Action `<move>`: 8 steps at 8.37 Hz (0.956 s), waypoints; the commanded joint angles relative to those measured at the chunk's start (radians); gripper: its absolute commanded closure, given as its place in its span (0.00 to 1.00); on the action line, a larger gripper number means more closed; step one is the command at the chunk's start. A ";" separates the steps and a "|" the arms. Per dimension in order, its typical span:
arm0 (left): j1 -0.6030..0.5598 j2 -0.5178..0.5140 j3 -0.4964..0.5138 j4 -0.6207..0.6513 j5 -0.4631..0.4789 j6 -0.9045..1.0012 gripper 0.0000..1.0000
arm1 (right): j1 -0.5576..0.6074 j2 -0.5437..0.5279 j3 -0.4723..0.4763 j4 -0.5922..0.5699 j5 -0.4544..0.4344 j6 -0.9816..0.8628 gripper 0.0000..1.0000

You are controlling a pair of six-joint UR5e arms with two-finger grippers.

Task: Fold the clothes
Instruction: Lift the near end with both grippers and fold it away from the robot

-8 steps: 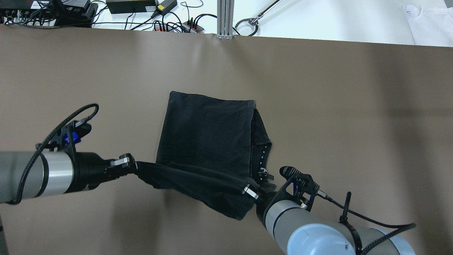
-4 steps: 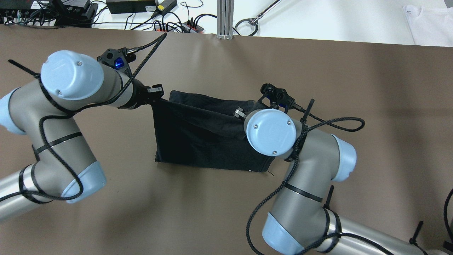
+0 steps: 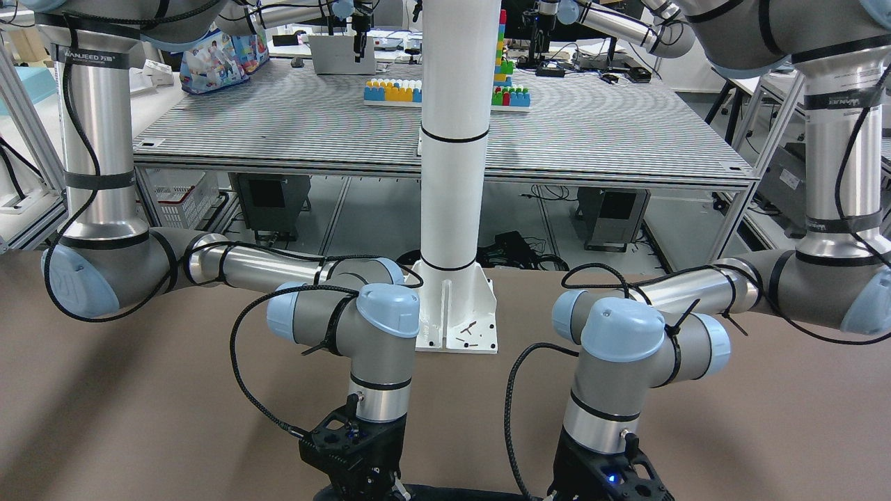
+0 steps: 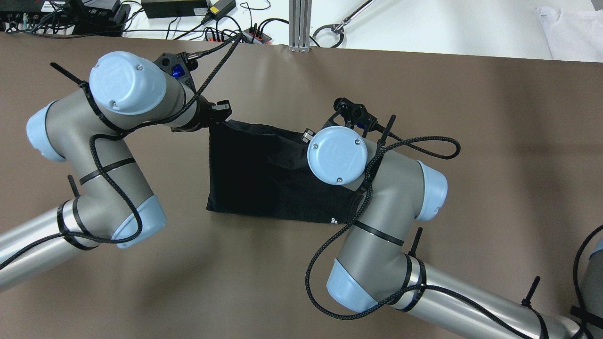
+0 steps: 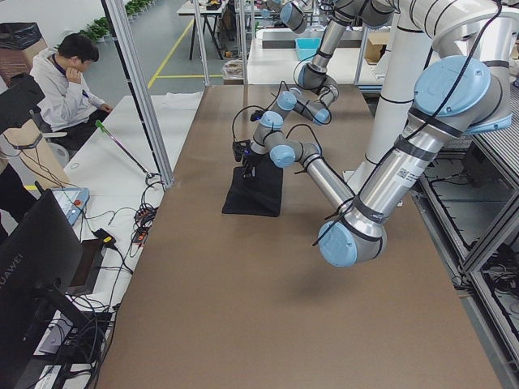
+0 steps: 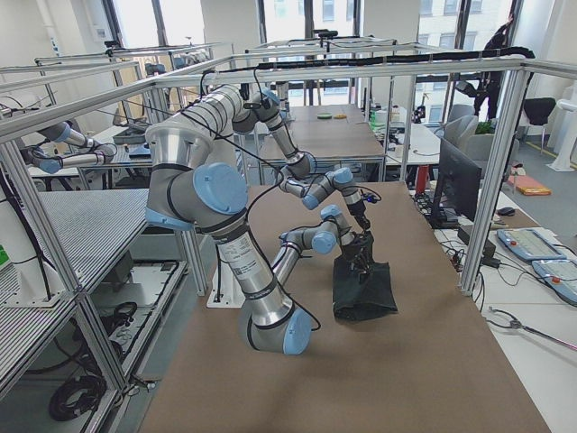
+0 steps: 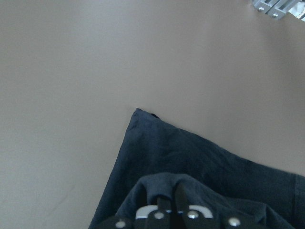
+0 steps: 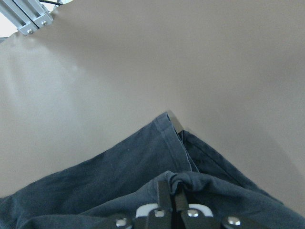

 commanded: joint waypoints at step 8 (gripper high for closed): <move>-0.085 -0.133 0.382 -0.237 -0.058 0.218 0.00 | 0.101 0.092 -0.364 0.316 0.143 -0.205 0.06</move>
